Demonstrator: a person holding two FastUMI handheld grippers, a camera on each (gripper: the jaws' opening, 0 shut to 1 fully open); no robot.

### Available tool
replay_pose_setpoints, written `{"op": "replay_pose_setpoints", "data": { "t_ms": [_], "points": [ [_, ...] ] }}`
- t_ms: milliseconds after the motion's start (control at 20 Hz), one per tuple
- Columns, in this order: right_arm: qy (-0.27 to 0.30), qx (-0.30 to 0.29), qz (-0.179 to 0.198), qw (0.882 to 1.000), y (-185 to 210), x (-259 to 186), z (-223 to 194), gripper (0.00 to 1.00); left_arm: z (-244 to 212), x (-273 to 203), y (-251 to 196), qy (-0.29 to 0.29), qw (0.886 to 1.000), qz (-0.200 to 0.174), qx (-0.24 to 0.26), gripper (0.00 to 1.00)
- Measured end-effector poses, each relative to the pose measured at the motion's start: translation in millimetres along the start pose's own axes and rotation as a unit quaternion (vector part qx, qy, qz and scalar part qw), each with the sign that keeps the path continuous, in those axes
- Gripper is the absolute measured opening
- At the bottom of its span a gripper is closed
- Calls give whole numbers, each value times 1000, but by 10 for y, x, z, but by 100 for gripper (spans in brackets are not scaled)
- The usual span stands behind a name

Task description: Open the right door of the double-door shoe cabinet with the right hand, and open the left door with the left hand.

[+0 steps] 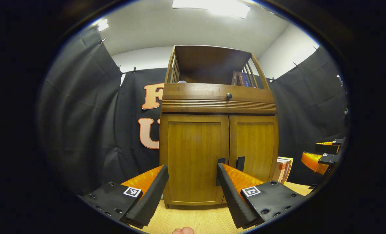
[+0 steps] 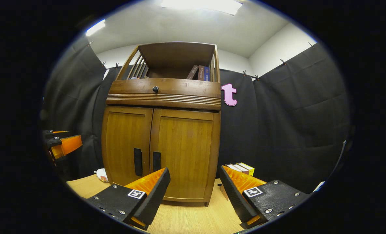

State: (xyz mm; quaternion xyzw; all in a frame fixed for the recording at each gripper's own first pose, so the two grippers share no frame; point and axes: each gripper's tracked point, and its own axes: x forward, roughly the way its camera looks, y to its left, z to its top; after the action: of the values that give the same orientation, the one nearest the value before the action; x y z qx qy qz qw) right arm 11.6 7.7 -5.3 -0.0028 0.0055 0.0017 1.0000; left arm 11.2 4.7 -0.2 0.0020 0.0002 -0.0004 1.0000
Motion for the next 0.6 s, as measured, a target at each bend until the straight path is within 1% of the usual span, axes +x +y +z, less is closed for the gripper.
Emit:
{"op": "replay_pose_setpoints", "data": {
  "t_ms": [100, 250, 300, 600],
  "points": [
    [1, 1, 1, 1000, 3, -1, -8, 94, -11, -7, 4, 1, 1000, 0, 0, 96],
    [2, 1, 1, 1000, 7, 0, -6, 94, -7, 8, 1, 1, 1000, 1, 2, 96],
    [1, 1, 1, 1000, 7, 2, 0, 94, -9, -2, 7, 1, 1000, 1, 2, 94],
    [2, -1, 5, 1000, 33, 17, 1, 94, -19, -25, 3, 2, 1000, 0, -3, 94]
  ]
}}
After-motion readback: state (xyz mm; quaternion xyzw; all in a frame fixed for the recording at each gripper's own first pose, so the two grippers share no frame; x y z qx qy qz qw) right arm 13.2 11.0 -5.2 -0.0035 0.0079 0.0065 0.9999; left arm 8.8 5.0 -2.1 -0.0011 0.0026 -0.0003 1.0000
